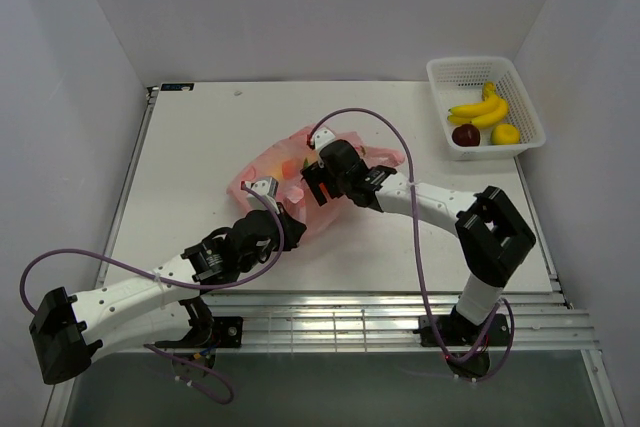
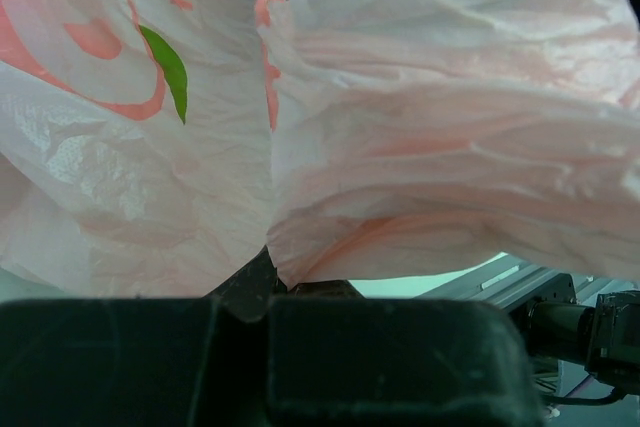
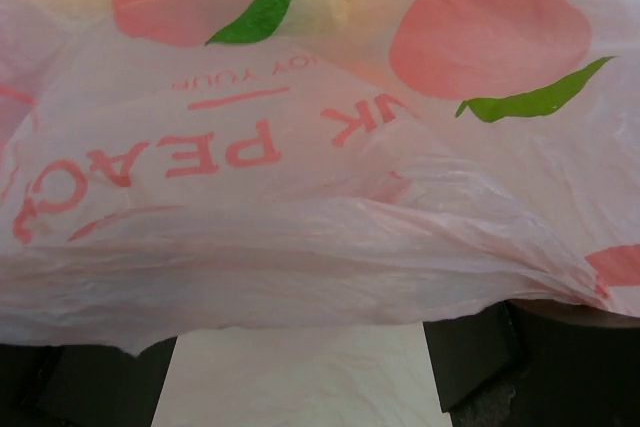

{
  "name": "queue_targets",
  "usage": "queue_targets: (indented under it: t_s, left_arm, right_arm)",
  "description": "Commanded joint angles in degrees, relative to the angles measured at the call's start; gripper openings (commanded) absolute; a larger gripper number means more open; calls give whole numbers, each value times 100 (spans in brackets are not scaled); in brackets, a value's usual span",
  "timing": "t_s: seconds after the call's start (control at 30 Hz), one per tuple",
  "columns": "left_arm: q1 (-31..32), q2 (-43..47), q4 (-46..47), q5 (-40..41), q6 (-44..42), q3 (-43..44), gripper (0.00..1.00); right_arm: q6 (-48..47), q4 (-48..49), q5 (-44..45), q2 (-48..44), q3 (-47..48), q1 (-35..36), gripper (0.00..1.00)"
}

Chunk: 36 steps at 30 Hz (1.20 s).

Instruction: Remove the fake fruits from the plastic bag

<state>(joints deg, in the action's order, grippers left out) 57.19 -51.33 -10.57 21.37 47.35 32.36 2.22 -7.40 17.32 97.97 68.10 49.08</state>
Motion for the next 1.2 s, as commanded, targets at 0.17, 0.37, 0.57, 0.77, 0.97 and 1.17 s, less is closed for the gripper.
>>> queue_targets:
  t_s: [0.17,0.37,0.57,0.77,0.97,1.17]
  left_arm:
    - [29,97,99,-36,-95,-72,0]
    - [29,97,90,-27,-112,-107,0]
    - [29,123,99,26,-112,-107,0]
    - [29,88,99,26,-121,-89,0]
    - [29,114,107,69,-112,-72,0]
    - [29,132,90,131,-77,-72,0]
  right_arm:
    - [-195,1617,-247,406,11,-180,90]
    - [-143,1759,-238,810,55,-294,90]
    - [-29,1707,-133,943,-173,-320,90]
    - [-64,1750,-176,1162,-139,-329,91]
    - [-125,1865,-501,1006,-217,-329,72]
    - [-73,1567,-1000,-292,-595,-259,46]
